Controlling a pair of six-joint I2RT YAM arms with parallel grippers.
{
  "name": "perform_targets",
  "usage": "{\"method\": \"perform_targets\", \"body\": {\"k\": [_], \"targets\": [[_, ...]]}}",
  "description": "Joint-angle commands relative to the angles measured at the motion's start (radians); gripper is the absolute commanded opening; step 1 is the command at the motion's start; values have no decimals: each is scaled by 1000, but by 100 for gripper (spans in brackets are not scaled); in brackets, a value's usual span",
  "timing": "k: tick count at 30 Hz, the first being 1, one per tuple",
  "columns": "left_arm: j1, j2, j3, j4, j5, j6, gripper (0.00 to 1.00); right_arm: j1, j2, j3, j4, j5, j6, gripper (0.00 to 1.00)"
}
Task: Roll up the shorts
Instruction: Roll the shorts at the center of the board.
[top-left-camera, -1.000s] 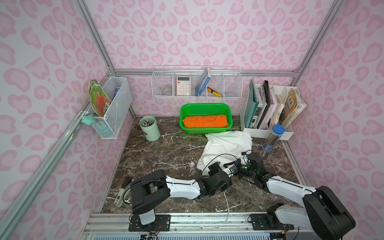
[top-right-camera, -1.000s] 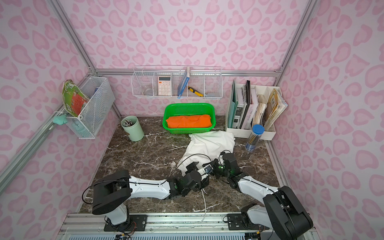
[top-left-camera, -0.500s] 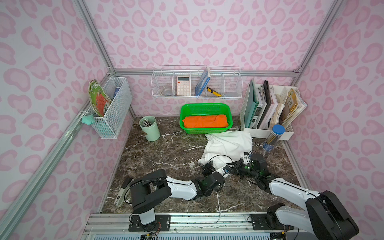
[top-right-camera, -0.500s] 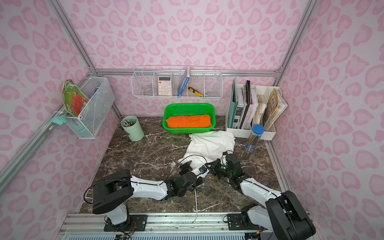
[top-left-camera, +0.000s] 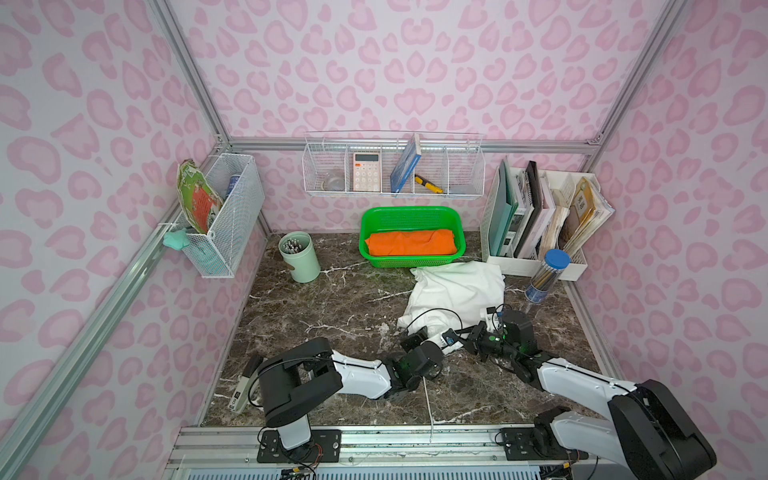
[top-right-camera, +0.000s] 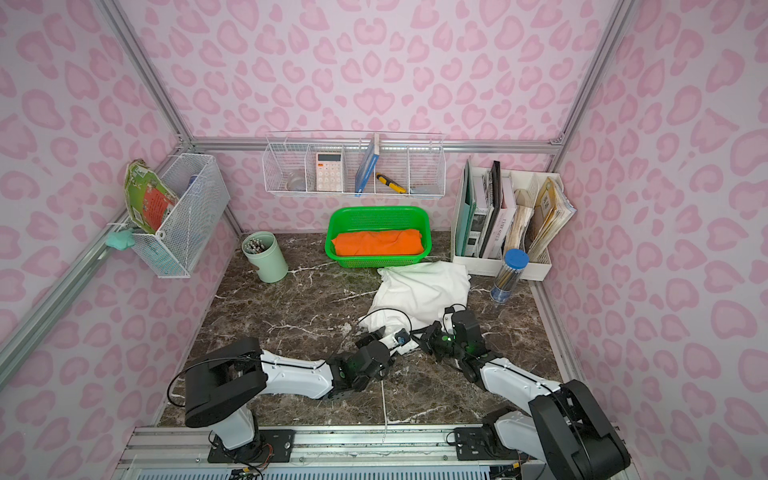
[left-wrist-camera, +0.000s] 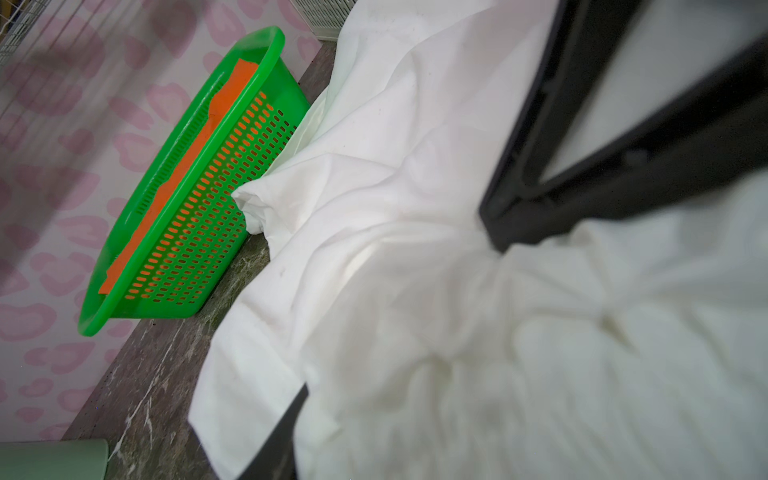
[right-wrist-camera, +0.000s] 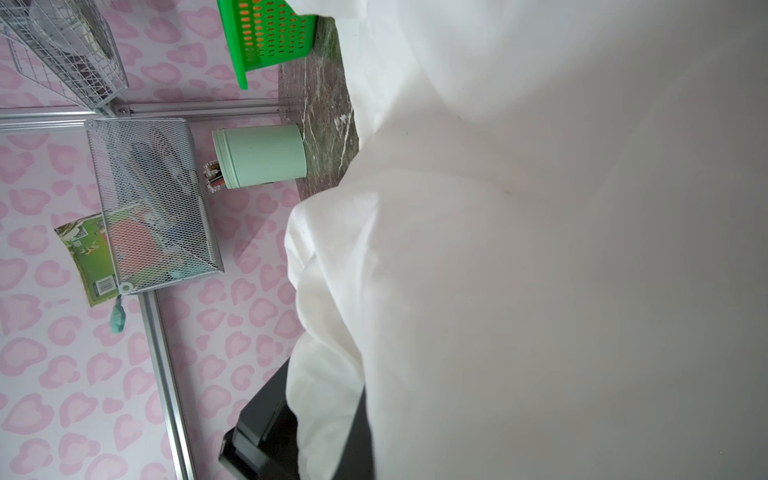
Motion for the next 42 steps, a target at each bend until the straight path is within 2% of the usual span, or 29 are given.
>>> {"method": "perform_targets", "body": {"k": [1,4,6,7,11,14,19,24,29,33,42], "targets": [[3,-41,19,-85,16,-35,35,1,6,-2,-41,-8,-46,0],[3,-90,32,-183,58,-65,24,-1,15,-3,-75,-2,-78,0],[4,-119,43,-257,87,-89,22,-1,21,3,-93,0,-100,3],[4,-129,49,-289,106,-94,20,-1,22,6,-102,3,-111,8],[5,-159,76,-414,164,-109,20,-5,3,40,-221,37,-198,39],[11,-180,96,-488,211,-120,20,-14,-30,72,-337,73,-275,57],[25,-198,137,-609,284,-122,20,-42,-90,109,-507,107,-389,74],[30,-205,189,-725,356,-115,20,-51,-162,165,-699,173,-525,85],[44,-206,257,-872,461,-112,20,-53,-224,223,-842,272,-621,87],[58,-173,358,-1026,548,-84,20,-63,-287,247,-886,359,-656,87],[146,13,601,-1297,819,-18,18,-106,-320,311,-931,375,-802,83]]}}
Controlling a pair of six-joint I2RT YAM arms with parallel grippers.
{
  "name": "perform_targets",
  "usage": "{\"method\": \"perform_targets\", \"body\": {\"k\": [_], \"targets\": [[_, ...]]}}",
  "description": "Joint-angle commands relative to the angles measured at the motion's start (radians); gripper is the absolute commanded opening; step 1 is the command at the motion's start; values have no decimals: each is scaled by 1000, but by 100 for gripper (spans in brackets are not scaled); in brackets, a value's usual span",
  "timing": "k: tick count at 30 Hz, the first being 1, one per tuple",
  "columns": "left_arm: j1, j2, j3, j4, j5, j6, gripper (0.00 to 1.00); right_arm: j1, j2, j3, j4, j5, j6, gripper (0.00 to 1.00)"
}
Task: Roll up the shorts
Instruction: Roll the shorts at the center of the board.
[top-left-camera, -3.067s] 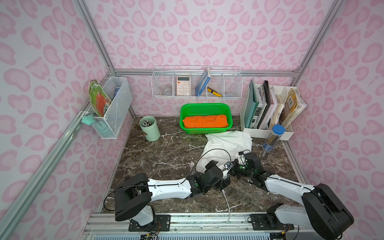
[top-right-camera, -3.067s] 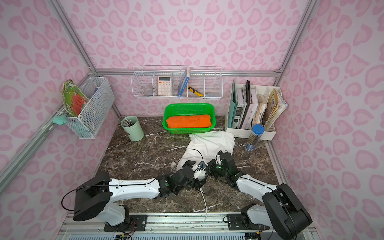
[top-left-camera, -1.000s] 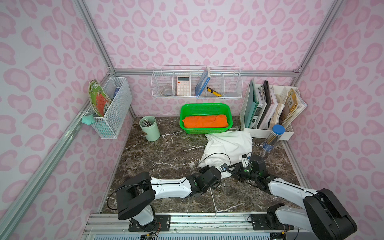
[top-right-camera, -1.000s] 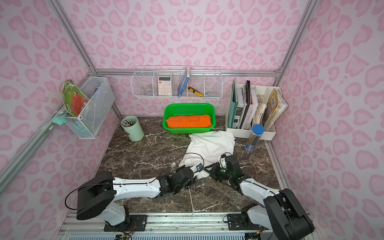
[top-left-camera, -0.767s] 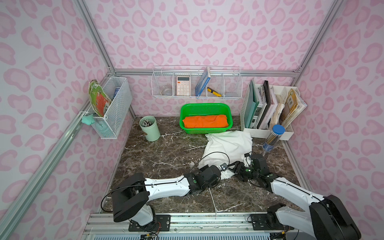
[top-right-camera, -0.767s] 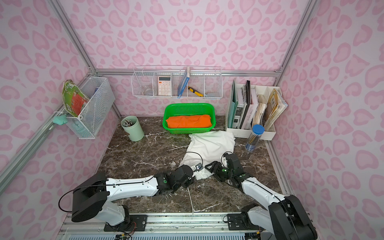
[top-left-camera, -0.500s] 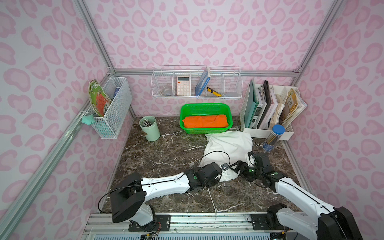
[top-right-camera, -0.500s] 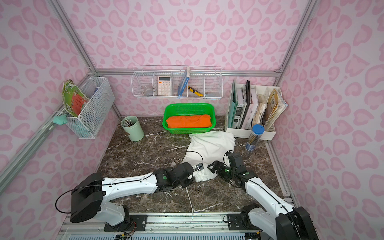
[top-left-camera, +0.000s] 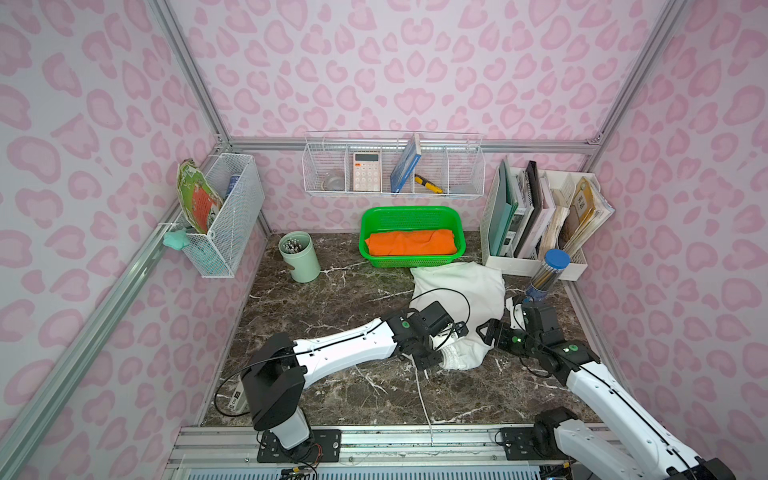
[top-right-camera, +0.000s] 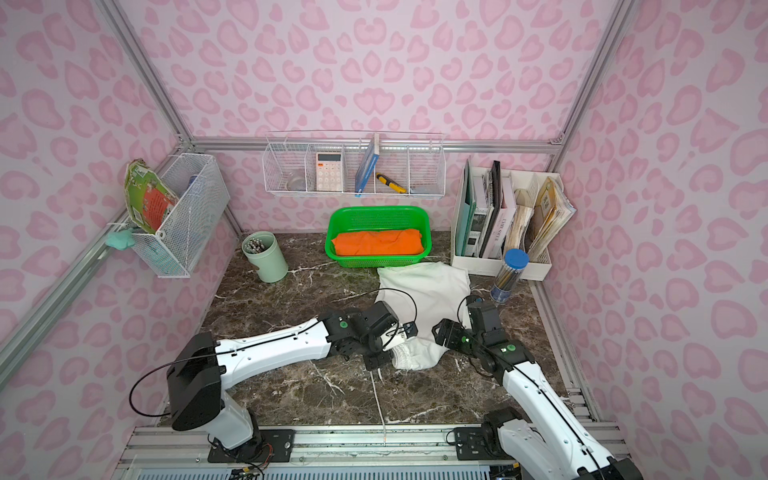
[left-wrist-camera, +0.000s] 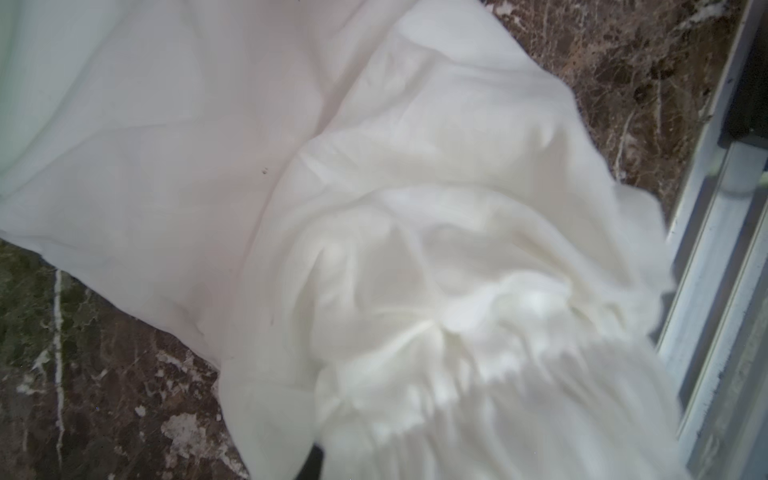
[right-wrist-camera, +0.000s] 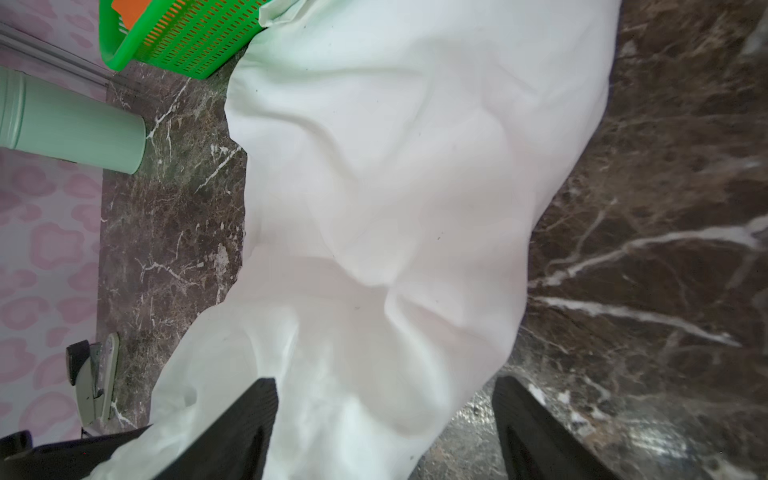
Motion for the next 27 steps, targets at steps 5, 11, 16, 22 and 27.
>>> {"method": "perform_targets", "body": {"k": [5,11,16,22,27], "targets": [[62,154,196,-255,266,77,14,6,-2,44,7,23,-159,81],[101,310,378,-403,407,131,14,103,-33,71,62,69,-282,76],[145,455,539,-539,500,169,12,270,-50,86,101,235,-415,78],[178,552,641,-596,528,190,12,289,-105,82,144,316,-509,81],[207,568,658,-584,551,205,12,288,-125,95,119,356,-537,81]]}}
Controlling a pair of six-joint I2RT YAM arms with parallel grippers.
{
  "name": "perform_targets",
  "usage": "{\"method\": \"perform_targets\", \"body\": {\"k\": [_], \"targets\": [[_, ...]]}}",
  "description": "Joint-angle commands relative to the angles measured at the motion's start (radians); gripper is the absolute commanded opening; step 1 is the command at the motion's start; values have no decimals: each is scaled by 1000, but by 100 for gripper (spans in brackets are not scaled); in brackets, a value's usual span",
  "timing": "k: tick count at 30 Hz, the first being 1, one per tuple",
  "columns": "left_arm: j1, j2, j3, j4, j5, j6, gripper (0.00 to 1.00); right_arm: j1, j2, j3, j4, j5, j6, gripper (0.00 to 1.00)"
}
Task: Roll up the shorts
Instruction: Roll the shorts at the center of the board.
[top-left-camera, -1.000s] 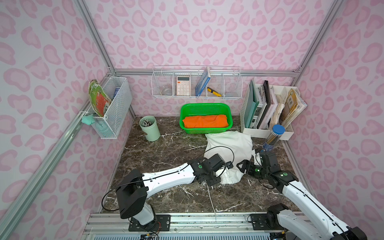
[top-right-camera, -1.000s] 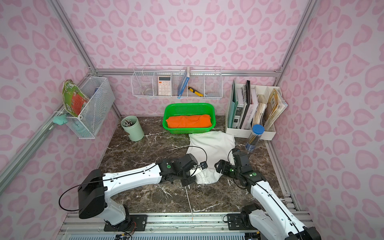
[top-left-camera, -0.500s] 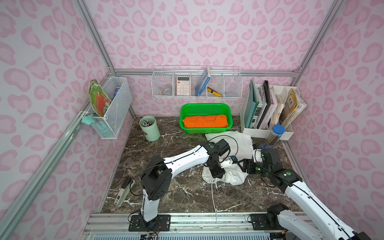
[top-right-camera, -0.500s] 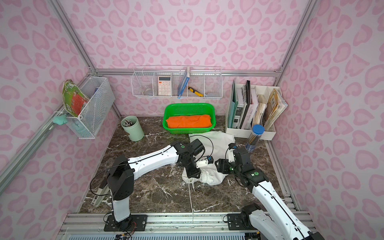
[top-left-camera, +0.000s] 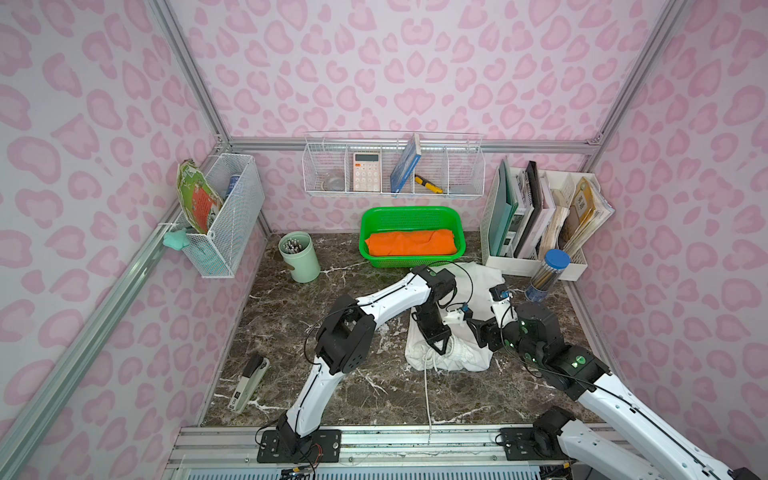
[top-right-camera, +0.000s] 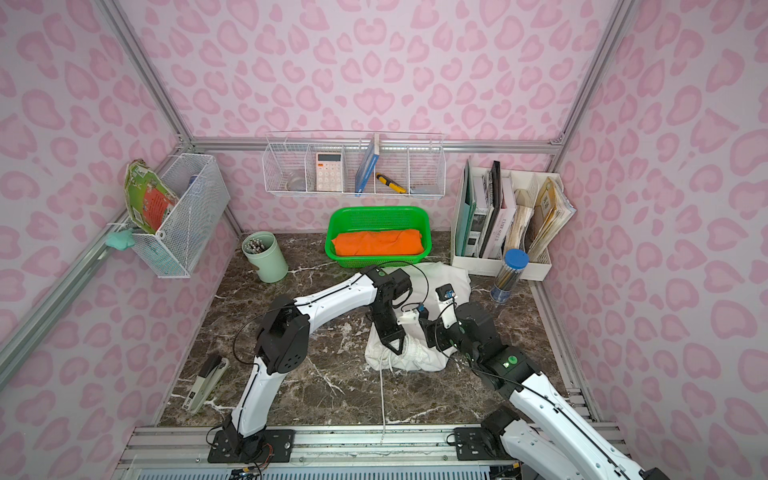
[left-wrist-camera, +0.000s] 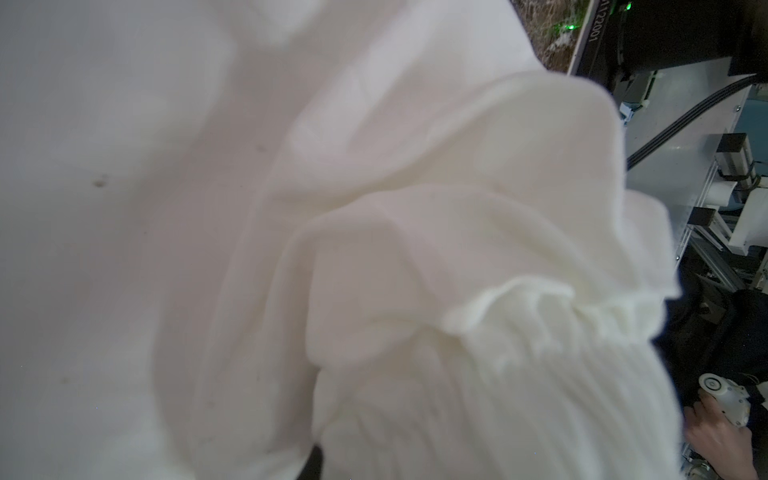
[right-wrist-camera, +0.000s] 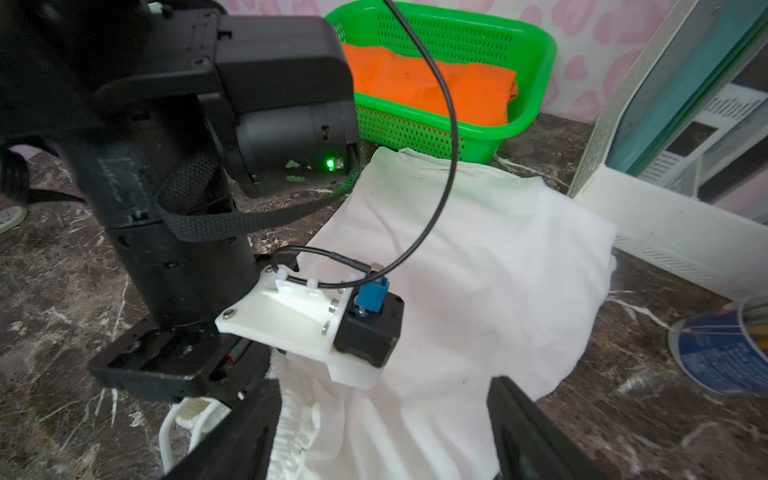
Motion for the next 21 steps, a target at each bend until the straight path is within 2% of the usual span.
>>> {"method": "perform_targets", "body": {"k": [1,5,12,18,21], "targets": [[13,15,18,-26,47,32,12,0,-13,11,5,38,-61,81],[33,64,70,-84,77,55,13,14,-37,15,1,-31,-174,81],[52,168,182,-189,143,101,13,106,-40,6,-24,-99,-468,83],[53,246,242,-237,201,135,13,194,53,-15,-152,-2,-726,87],[58,282,261,-252,205,143,13,206,83,-53,-164,13,-803,90]]}}
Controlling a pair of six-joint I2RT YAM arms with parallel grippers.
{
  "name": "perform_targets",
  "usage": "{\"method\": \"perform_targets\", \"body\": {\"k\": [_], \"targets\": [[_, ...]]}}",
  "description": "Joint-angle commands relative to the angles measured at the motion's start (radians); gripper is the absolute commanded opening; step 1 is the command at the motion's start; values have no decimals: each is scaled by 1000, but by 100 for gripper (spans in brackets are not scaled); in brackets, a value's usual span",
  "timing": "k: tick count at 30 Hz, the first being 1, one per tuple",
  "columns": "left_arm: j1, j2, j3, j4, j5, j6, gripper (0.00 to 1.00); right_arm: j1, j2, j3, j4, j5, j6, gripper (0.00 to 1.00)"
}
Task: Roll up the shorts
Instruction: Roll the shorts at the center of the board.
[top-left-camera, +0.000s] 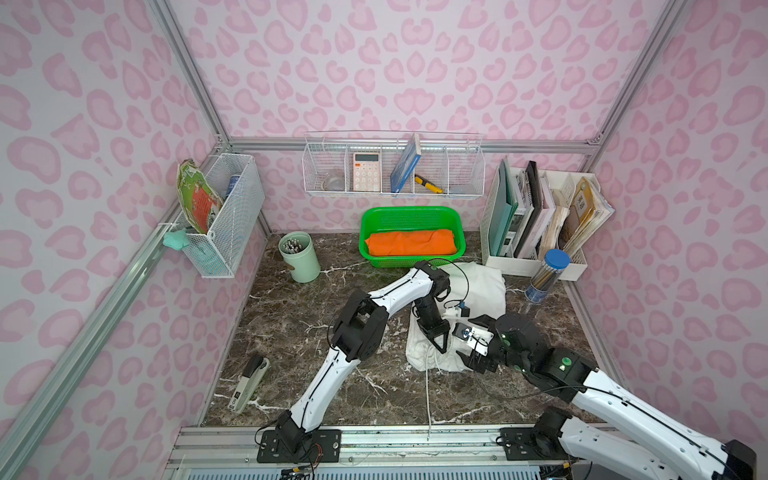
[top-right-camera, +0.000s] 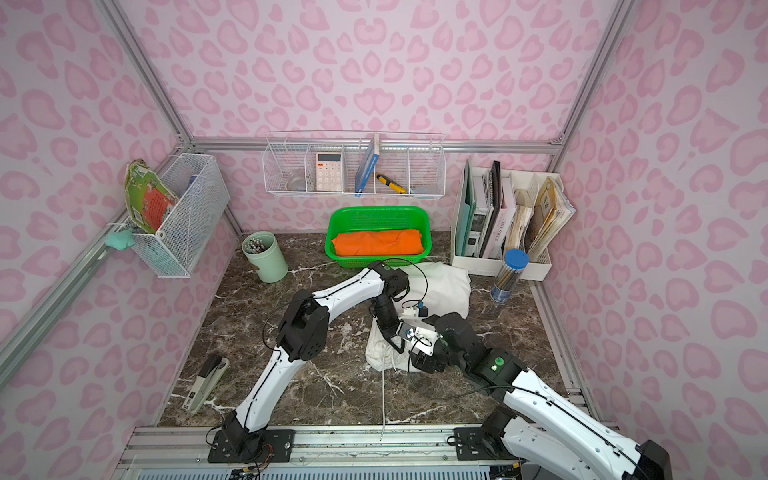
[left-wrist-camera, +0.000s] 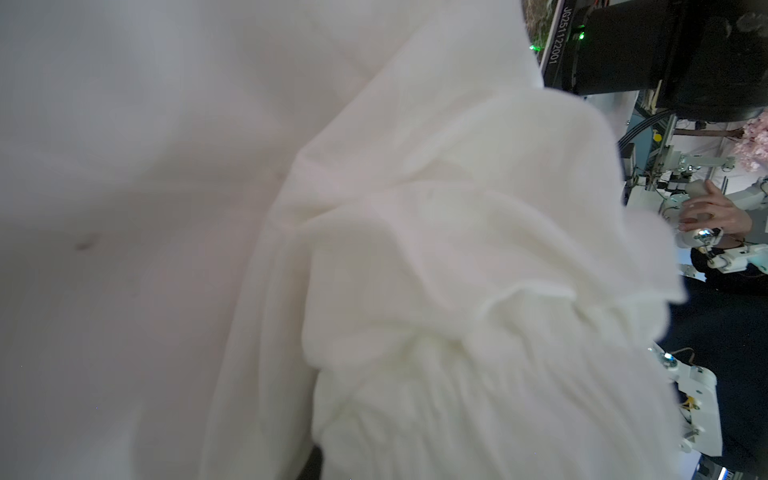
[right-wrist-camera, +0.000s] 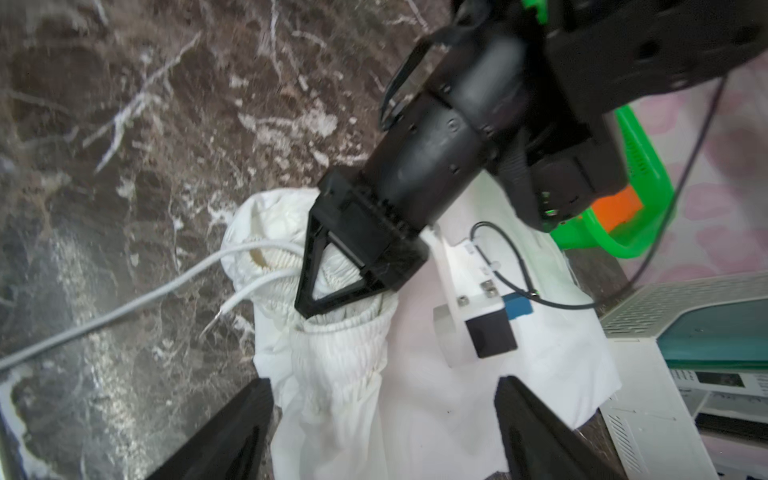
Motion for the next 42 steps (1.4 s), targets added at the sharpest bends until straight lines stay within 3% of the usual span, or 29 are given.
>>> {"method": "perform_targets", "body": {"k": [1,9,14,18,23,28,42], "targets": [[9,37,20,-51,34,31,13,12,9,-41,-37,38,-167,92],[35,109,76,-77,64,32,15,127,1,-134,97,42,-265,99],[36,120,84,-83,73,30,16,176,45,-214,219,132,-314,99],[36,123,85,-82,70,30,17,155,43,-278,328,136,-352,99],[38,125,87,-83,77,28,22,55,86,-300,376,70,-374,99],[38,129,88,-82,78,25,26,-24,160,-276,370,-13,-414,93],[53,142,90,-86,87,25,28,-2,229,-294,376,-62,-384,98]]}}
